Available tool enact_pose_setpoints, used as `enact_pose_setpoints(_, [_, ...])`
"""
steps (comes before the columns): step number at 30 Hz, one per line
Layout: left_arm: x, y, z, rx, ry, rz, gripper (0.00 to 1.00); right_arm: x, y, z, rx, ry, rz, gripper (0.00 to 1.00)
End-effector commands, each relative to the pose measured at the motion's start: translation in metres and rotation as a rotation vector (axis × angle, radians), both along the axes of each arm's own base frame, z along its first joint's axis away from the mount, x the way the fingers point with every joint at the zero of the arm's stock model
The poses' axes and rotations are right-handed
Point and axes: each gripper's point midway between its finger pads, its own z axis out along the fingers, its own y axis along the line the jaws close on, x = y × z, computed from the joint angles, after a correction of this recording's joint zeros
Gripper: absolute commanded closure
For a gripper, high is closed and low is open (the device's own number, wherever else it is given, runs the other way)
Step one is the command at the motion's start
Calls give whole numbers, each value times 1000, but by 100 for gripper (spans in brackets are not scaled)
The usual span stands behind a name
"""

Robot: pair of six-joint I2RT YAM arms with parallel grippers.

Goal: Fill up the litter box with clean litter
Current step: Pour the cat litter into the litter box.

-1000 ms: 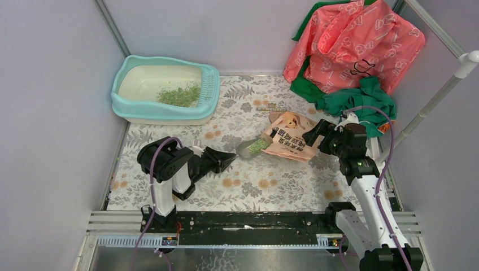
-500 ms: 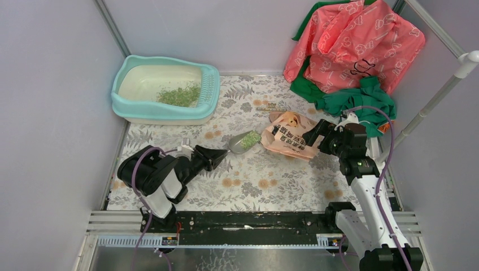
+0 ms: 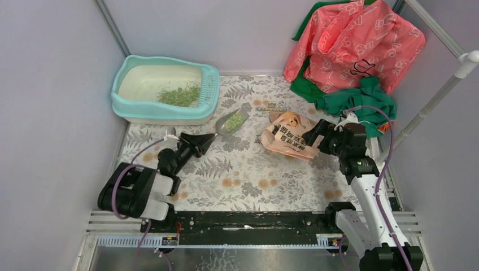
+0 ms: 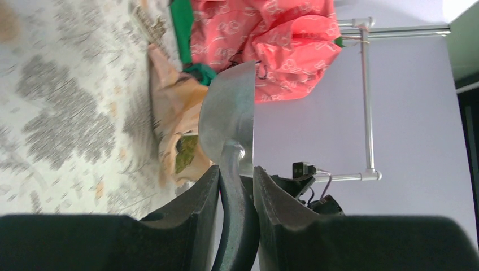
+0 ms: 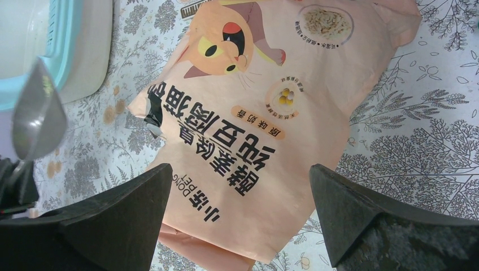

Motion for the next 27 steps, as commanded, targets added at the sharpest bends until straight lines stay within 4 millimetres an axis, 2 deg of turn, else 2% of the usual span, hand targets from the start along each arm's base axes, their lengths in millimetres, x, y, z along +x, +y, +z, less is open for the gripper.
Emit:
enact_pose_setpoints(1, [21, 0, 46, 39, -103, -3, 100, 7, 5, 24, 18, -70, 24, 0])
enact_pose_setpoints(3, [39, 9, 58, 124, -113, 43, 100, 6, 7, 24, 33, -71, 33, 0])
enact_pose_setpoints(4, [51, 17, 73, 154, -137, 76, 100, 5, 8, 23, 39, -70, 35, 0])
enact_pose_setpoints(6, [65, 32, 92, 188, -162, 116, 100, 4, 9, 23, 46, -71, 39, 0])
enact_pose_setpoints(12, [101, 80, 129, 274, -188, 236, 100, 1, 13, 22, 64, -73, 55, 0])
enact_pose_setpoints(17, [120, 126, 137, 450, -136, 366, 100, -2, 16, 21, 74, -77, 67, 0])
enact_pose_setpoints(18, [120, 135, 131, 500, -93, 395, 100, -3, 16, 20, 75, -77, 68, 0])
enact_pose_setpoints(22, [121, 171, 136, 669, -17, 546, 100, -4, 18, 19, 89, -78, 77, 0])
enact_pose_setpoints(27, [124, 203, 134, 858, 87, 637, 100, -5, 21, 20, 98, -82, 90, 0])
